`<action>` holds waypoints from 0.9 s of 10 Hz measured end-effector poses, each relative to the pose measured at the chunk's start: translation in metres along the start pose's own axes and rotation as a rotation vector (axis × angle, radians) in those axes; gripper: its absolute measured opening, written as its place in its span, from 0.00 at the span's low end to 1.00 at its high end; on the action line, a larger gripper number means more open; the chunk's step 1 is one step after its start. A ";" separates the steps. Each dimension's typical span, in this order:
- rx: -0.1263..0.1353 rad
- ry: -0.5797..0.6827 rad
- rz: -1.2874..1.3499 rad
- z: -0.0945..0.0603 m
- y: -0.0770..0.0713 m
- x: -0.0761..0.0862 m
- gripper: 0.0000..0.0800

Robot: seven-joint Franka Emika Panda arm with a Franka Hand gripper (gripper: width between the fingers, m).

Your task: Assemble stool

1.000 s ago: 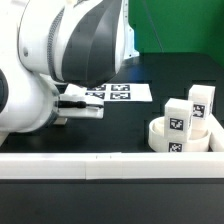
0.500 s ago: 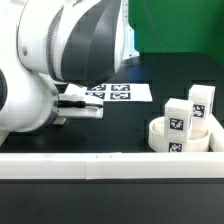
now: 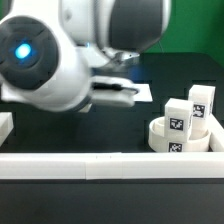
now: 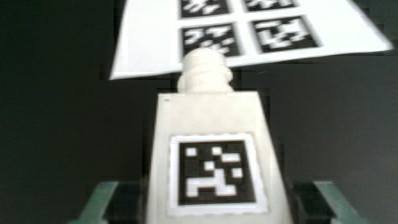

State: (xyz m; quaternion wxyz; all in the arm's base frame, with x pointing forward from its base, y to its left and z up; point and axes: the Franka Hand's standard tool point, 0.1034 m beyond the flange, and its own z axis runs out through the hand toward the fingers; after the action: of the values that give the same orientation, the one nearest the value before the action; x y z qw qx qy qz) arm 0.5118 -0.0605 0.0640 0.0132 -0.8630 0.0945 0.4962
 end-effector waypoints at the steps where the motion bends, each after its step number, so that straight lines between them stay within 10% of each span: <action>1: -0.001 0.025 0.019 -0.011 -0.011 -0.009 0.42; 6: 0.009 0.280 0.010 -0.033 -0.018 0.008 0.42; 9: 0.054 0.509 0.034 -0.036 -0.046 -0.021 0.42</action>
Offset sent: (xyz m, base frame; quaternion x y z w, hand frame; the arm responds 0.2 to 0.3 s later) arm 0.0000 0.0000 0.0000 0.0000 0.0000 0.0000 1.0000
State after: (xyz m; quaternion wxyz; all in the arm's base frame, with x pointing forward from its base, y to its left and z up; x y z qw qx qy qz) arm 0.5401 -0.0165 0.0966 0.0034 -0.9577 0.1224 0.2604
